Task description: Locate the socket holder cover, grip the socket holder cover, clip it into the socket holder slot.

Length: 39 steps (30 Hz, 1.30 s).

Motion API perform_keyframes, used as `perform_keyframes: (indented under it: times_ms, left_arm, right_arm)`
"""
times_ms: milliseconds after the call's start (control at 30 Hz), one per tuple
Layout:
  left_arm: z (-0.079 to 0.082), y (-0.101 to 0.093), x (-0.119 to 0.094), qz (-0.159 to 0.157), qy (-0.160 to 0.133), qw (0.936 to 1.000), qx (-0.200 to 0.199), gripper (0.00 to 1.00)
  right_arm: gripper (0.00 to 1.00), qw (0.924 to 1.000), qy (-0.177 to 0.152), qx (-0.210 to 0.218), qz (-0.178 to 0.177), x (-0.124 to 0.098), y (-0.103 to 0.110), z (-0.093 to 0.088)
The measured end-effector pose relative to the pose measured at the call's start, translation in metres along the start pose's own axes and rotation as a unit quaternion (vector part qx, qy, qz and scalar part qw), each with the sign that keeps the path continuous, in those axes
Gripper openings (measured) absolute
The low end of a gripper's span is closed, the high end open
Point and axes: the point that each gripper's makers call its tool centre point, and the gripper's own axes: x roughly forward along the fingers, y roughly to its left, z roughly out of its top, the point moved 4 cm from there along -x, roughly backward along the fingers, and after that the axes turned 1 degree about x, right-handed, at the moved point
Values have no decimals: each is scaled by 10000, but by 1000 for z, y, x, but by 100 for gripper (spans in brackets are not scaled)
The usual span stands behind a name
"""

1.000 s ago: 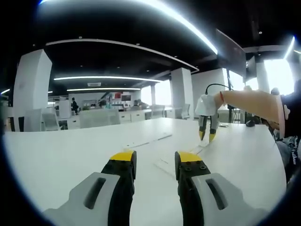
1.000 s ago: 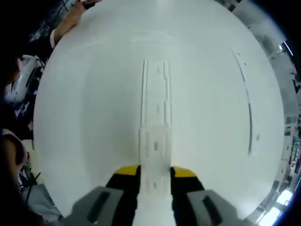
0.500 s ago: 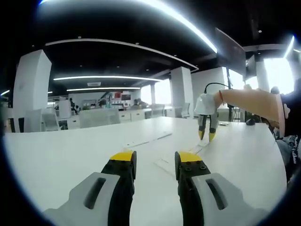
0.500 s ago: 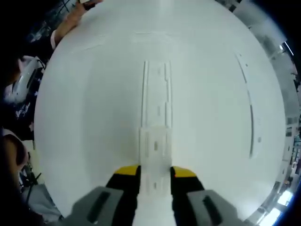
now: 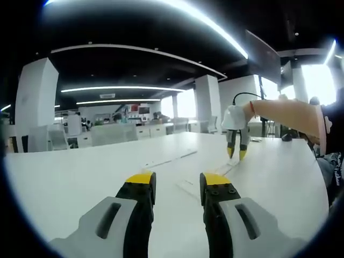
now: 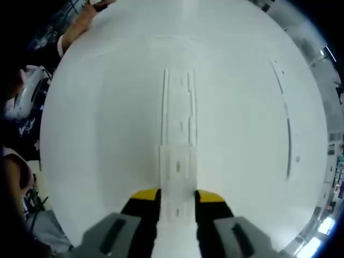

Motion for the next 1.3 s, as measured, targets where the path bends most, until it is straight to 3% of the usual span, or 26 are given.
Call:
perform_keyframes:
  times_ms: [1300]
  left_arm:
    - [0, -1, 0, 8, 10, 10000, 8, 33]
  right_arm:
    - [29, 9997, 4, 200, 102, -2, 0, 0]
